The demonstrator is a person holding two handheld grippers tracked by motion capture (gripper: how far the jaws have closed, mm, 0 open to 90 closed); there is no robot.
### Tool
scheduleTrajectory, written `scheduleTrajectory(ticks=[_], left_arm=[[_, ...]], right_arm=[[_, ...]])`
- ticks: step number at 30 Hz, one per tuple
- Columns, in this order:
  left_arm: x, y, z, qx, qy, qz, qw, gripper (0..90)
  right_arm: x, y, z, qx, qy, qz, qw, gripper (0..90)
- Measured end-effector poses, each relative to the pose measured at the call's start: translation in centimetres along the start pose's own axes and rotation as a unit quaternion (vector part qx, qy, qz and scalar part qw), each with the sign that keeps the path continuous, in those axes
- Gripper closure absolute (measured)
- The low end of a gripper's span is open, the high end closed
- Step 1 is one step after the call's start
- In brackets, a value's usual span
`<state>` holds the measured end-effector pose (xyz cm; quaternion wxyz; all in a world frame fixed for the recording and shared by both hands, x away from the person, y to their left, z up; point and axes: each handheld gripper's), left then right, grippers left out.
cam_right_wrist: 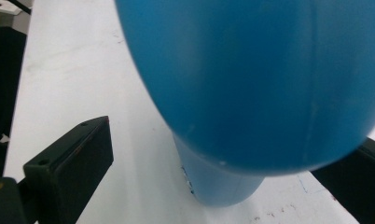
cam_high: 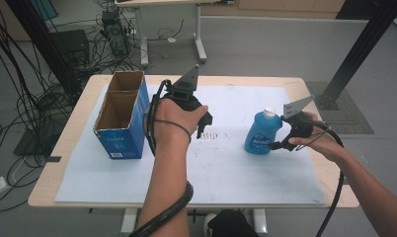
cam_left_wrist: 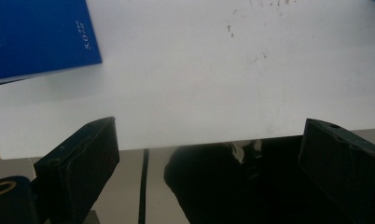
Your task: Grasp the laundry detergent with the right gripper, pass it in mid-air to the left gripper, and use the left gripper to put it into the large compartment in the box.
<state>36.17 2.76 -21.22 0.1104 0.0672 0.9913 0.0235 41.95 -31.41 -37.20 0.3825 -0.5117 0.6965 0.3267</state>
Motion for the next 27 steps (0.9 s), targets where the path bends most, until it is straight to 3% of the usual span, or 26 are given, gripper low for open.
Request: scheduleTrajectory(ticks=[4,19,20,22,27], left_arm=[[-0.1,0.0,0.0,0.001,0.001,0.001,1.0,5.5],[-0.1,0.3,0.3,0.011,-0.003,-0.004,0.9999,5.5],[-0.1,0.4,0.3,0.011,-0.002,-0.004,0.9999,5.6],[-0.1,0.4,0.4,0.008,-0.002,-0.003,1.0,5.5],[0.0,0.5,0.4,0.01,-0.001,-0.001,1.0,5.5]], right_arm=[[0.3,0.0,0.3,0.003,0.005,0.002,1.0,2.8],[0.4,0.3,1.0,0.004,-0.018,-0.009,0.9998,2.7],[0.6,0.4,1.0,-0.001,-0.03,-0.012,0.9995,2.4],[0.8,0.4,1.2,0.005,-0.023,-0.009,0.9997,2.5],[1.3,0.5,1.2,0.005,-0.035,0.0,0.9994,2.3]])
Point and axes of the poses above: each handheld gripper's, and its own axes: z roughly forward along the jaws, x roughly out of its underside, y roughly to its left, and after that the axes turned 14 degrees about -y, right-handed
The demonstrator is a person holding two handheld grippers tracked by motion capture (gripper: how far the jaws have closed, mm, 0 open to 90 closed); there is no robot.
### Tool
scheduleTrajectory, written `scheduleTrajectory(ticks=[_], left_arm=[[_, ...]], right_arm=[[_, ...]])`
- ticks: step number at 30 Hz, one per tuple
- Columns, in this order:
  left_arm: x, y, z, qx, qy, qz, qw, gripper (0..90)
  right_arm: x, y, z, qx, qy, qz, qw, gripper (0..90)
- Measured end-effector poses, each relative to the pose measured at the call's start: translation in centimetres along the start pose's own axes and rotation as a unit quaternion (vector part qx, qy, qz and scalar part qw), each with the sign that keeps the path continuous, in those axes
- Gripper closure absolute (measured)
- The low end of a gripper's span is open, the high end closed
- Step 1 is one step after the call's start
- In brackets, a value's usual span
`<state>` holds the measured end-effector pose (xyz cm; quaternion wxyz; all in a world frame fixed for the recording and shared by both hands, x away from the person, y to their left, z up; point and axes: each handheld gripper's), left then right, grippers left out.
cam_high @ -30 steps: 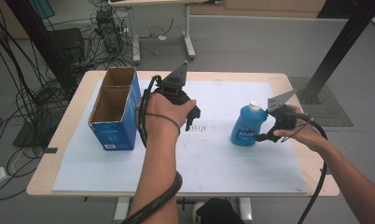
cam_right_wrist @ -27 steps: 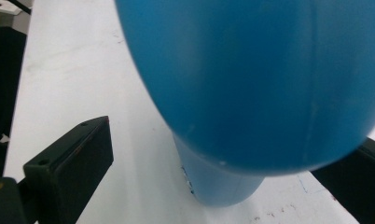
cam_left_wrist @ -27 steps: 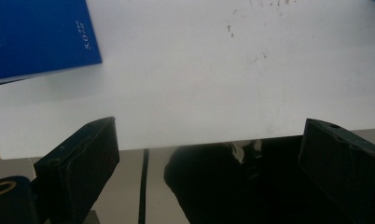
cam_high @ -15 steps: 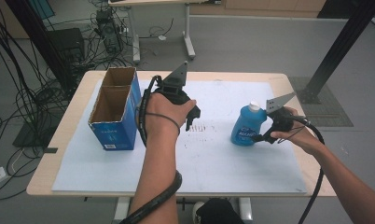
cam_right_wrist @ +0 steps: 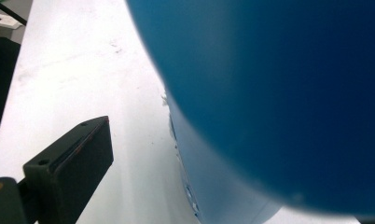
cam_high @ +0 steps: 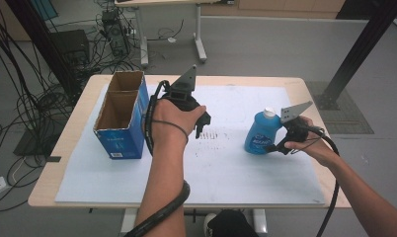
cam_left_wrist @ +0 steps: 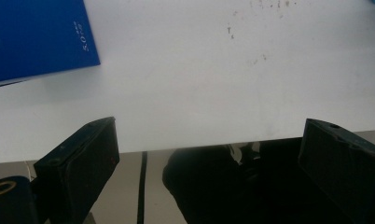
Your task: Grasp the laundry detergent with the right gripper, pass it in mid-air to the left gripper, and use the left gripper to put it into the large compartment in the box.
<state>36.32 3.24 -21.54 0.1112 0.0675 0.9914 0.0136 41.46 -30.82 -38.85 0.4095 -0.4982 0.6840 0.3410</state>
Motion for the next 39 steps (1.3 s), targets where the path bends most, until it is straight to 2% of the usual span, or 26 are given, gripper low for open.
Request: scheduleTrajectory(ticks=[2,12,21,39], left_arm=[[0.01,-0.01,-0.04,0.006,-0.001,-0.002,1.0,5.5],[-0.09,-0.45,-0.51,0.002,-0.005,0.001,1.0,5.5],[-0.13,-0.86,-0.49,0.002,-0.004,0.005,1.0,5.5],[-0.2,-0.57,-0.55,0.003,-0.006,0.003,1.0,5.5]], right_arm=[[0.16,0.01,-0.02,-0.001,-0.001,0.0,1.0,2.4],[0.13,-0.01,-0.26,0.003,-0.017,0.0,0.9999,2.3],[0.04,0.22,-0.19,0.001,-0.019,-0.002,0.9998,2.3],[-0.1,0.15,-0.11,0.001,-0.026,-0.004,0.9997,2.3]])
Point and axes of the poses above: each handheld gripper's, and its own axes: z roughly forward along the jaws, x roughly out of its underside, y roughly to its left, and after that the axes turned 14 degrees about -y, right-handed
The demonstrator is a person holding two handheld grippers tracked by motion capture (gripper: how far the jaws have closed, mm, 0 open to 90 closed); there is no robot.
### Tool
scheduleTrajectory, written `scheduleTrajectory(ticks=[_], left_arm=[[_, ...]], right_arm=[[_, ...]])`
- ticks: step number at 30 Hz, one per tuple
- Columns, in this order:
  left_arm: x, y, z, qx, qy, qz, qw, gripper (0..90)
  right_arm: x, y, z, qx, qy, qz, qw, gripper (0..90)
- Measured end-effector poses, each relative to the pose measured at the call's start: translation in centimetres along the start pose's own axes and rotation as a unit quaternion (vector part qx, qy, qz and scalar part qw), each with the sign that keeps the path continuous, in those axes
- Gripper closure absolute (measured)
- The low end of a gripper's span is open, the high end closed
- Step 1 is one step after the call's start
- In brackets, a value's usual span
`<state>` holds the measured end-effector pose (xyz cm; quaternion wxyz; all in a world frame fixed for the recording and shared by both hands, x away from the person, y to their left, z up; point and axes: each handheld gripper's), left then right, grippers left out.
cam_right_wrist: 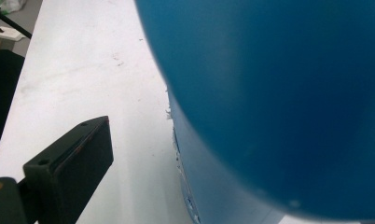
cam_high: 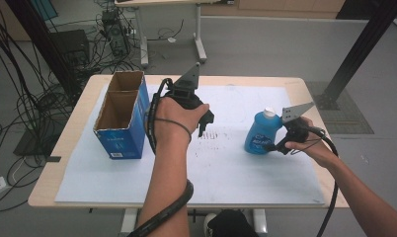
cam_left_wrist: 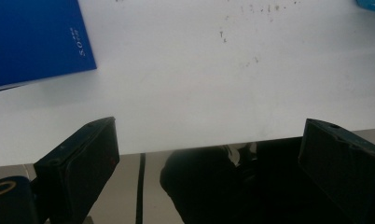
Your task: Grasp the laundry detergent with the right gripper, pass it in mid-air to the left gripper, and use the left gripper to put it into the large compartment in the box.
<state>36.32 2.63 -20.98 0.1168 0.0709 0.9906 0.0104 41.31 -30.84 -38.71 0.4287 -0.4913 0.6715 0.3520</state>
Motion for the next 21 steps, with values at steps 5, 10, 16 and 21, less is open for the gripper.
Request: scheduleTrajectory(ticks=[5,10,16,21], left_arm=[[0.01,0.05,-0.04,0.0,-0.001,-0.001,1.0,5.5],[0.05,0.02,-0.11,-0.001,-0.002,-0.001,1.0,5.5],[0.09,-0.08,-0.15,-0.003,-0.001,0.002,1.0,5.5],[0.09,-0.07,-0.1,-0.004,0.0,0.002,1.0,5.5]], right_arm=[[-0.01,-0.03,-0.03,0.0,-0.001,-0.001,1.0,2.3],[-0.08,0.0,0.03,-0.002,-0.003,-0.003,1.0,2.3],[-0.19,0.11,0.09,-0.003,-0.005,-0.004,1.0,2.3],[-0.19,0.1,0.21,-0.002,-0.004,-0.005,1.0,2.3]])
Point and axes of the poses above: each handheld gripper's, and its own axes: z roughly forward along the jaws, x roughly out of its underside, y roughly to its left, and after that the axes turned 14 degrees about -y, right-handed
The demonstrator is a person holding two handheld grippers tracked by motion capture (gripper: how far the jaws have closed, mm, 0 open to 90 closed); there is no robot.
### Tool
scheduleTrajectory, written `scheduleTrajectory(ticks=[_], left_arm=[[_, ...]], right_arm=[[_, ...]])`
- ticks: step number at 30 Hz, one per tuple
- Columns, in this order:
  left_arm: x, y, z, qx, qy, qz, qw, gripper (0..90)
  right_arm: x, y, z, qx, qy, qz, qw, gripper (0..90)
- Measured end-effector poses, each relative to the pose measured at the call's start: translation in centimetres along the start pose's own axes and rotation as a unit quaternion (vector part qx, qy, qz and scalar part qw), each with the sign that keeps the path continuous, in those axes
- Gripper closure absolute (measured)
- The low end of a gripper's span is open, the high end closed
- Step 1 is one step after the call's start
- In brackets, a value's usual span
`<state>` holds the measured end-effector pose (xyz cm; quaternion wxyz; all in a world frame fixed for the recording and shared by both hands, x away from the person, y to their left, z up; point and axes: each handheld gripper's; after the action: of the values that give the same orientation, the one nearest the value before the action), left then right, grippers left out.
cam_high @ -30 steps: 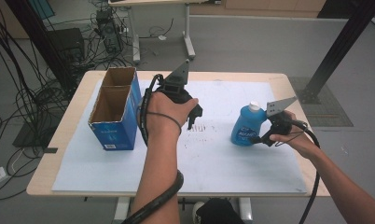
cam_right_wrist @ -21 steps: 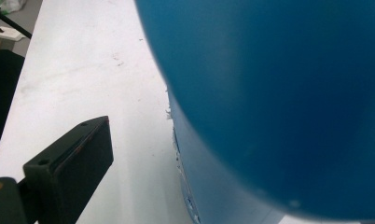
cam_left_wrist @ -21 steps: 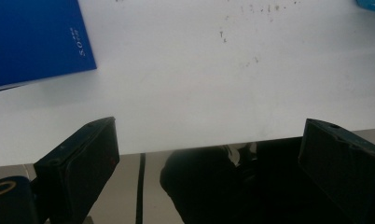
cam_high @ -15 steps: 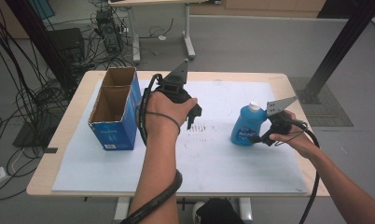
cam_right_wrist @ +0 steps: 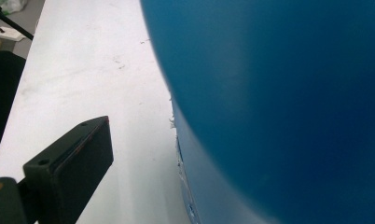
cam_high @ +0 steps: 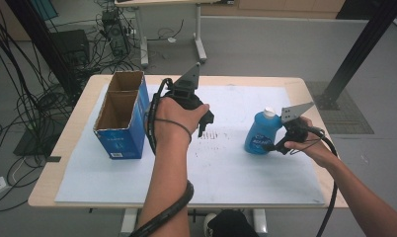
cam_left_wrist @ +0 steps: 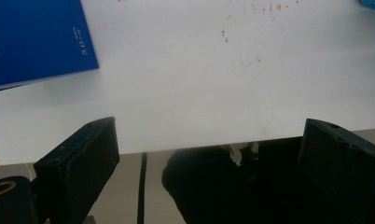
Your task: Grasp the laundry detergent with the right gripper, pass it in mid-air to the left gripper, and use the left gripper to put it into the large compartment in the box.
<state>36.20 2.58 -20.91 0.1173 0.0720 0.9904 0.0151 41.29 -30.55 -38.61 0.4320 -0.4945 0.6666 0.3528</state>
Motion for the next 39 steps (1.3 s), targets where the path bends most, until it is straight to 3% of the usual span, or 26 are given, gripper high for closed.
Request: scheduleTrajectory(ticks=[39], left_arm=[[-0.11,0.09,0.05,0.0,-0.003,-0.001,1.0,5.5]], right_arm=[[-0.11,-0.13,0.28,0.008,-0.011,-0.003,0.9999,2.3]])
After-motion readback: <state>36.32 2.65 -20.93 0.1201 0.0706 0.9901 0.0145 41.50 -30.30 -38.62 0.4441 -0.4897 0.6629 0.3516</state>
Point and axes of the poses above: each handheld gripper's, and its own axes: z roughly forward along the jaws, x roughly out of its underside, y roughly to its left, and after that the axes turned 14 degrees about -y, right-handed
